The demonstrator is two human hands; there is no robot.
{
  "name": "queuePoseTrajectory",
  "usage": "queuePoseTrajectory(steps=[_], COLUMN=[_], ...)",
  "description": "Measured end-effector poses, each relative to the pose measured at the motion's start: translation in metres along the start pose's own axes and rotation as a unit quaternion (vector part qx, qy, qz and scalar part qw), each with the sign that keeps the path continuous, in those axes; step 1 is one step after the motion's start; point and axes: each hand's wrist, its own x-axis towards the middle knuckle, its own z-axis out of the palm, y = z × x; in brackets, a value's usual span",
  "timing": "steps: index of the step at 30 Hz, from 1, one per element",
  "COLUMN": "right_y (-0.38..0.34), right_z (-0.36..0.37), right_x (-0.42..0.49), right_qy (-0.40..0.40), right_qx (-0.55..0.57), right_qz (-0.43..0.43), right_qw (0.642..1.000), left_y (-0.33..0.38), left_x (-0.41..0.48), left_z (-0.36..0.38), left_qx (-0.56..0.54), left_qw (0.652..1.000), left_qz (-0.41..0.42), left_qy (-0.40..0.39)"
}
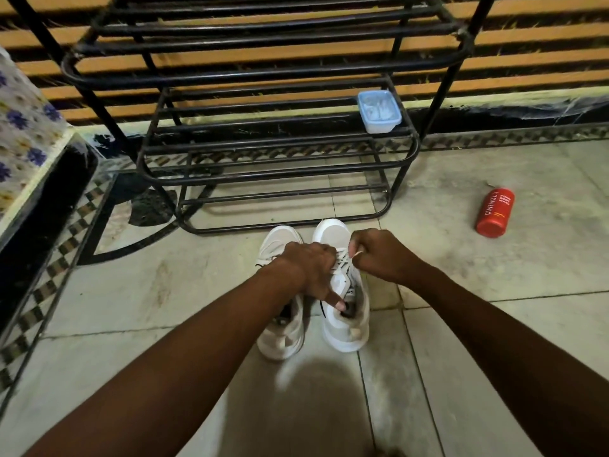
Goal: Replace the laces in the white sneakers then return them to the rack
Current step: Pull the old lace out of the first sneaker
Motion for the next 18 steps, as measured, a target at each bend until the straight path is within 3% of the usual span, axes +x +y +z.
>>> queuePoseTrajectory(steps=[3,7,10,12,14,15,16,17,18], right_y=[-0.004,0.001,0.000,-0.002,-0.002,-0.001,0.002,0.006,0.009], right_z=[0.000,-0.002,-0.004,-0.001,0.004,0.007,0.009,0.008,0.005], right_x=[0.004,0.003,0.001,-0.003,-0.007,-0.010,-0.013,-0.014,-0.015], right_qy=[-0.060,-0.071,-0.053,-0.009,0.021,0.032,0.034,0.024,0.005], right_qx=[-0.123,-0.138,0.108,0.347,0.471,0.456,0.377,0.221,0.067], right_qz=[-0.038,-0.028,0.020,0.085,0.167,0.171,0.142,0.098,0.051], right_qw=[0.990,0.987,0.993,0.934,0.866,0.873,0.915,0.970,0.996], left_y=[0.001,0.001,-0.001,-0.002,-0.001,0.001,0.002,0.003,0.004], left_x=[0.000,0.002,0.002,0.003,0.004,0.004,0.004,0.005,0.006], left_z=[-0.001,-0.001,-0.003,-0.005,-0.005,-0.005,-0.005,-0.004,-0.004], left_qx=[-0.005,-0.007,-0.009,-0.018,-0.015,-0.010,-0.007,-0.005,-0.003], left_qw=[1.000,1.000,1.000,1.000,1.000,1.000,1.000,1.000,1.000], left_qz=[-0.004,-0.016,-0.025,-0.023,-0.020,-0.019,-0.021,-0.023,-0.026], left_qy=[0.000,-0.006,-0.014,-0.010,-0.008,-0.008,-0.008,-0.007,-0.008])
